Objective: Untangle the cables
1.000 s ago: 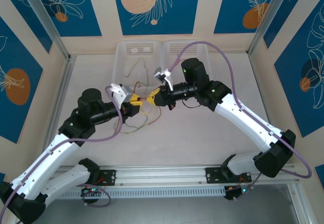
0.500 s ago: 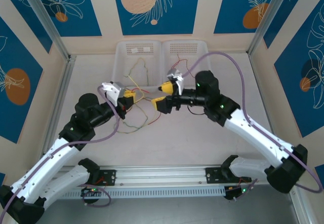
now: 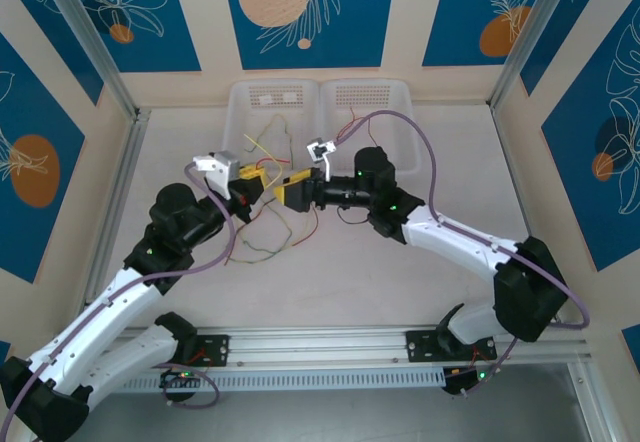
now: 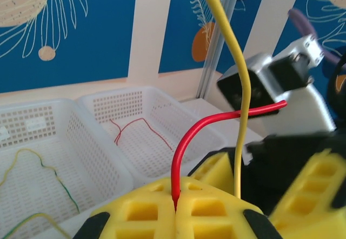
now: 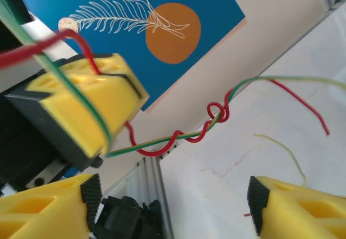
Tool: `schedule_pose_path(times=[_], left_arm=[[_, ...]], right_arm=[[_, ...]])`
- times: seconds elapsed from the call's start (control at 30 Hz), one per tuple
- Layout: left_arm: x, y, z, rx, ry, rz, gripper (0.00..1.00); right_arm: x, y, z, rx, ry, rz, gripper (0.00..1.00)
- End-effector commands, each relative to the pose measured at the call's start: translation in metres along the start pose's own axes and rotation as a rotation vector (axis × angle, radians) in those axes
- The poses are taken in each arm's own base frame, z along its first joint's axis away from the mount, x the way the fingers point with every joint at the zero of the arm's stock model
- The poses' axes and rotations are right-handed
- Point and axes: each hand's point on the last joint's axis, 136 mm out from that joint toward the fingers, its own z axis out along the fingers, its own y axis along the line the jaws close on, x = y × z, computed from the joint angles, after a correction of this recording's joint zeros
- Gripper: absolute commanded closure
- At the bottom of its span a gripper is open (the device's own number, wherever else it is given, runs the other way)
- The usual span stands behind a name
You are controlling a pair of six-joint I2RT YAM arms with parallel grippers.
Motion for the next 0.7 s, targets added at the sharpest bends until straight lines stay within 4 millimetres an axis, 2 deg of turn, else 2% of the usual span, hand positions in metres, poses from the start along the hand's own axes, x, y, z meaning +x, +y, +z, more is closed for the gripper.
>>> schedule_pose_path(times=[0.0, 0.07, 0.13, 0.17, 0.37, 0.53, 0.67], left_arm=[[-0.014, -0.005, -0.001, 0.033, -0.067, -0.025, 1.00], [-0.013, -0.008, -0.001, 0.052, -0.065, -0.029, 1.00], [-0.013, -0.008, -0.001, 0.049, -0.064, -0.033, 1.00], [-0.012, -0.006, -0.002, 0.042, -0.063, -0.035, 1.00], [-0.013, -0.005, 0.001, 0.038, -0.066, -0.043, 1.00], [-0.010, -0.002, 0.004, 0.022, -0.056, -0.043, 1.00], [-0.011, -0.007, 0.006, 0.051, -0.058, -0.040, 1.00]], right_arm=[[-0.034, 0.033, 0.005, -0.096, -0.083, -0.039, 0.39], [-0.037, 0.029, 0.008, -0.082, -0.091, -0.034, 0.38], [-0.039, 0.029, 0.008, -0.083, -0.096, -0.036, 0.29], [-0.039, 0.031, 0.008, -0.095, -0.095, -0.046, 0.28], [-0.036, 0.039, 0.001, -0.131, -0.127, -0.098, 0.28], [-0.031, 0.065, -0.006, -0.243, -0.130, -0.176, 0.28], [-0.033, 0.066, -0.014, -0.250, -0.177, -0.197, 0.29]])
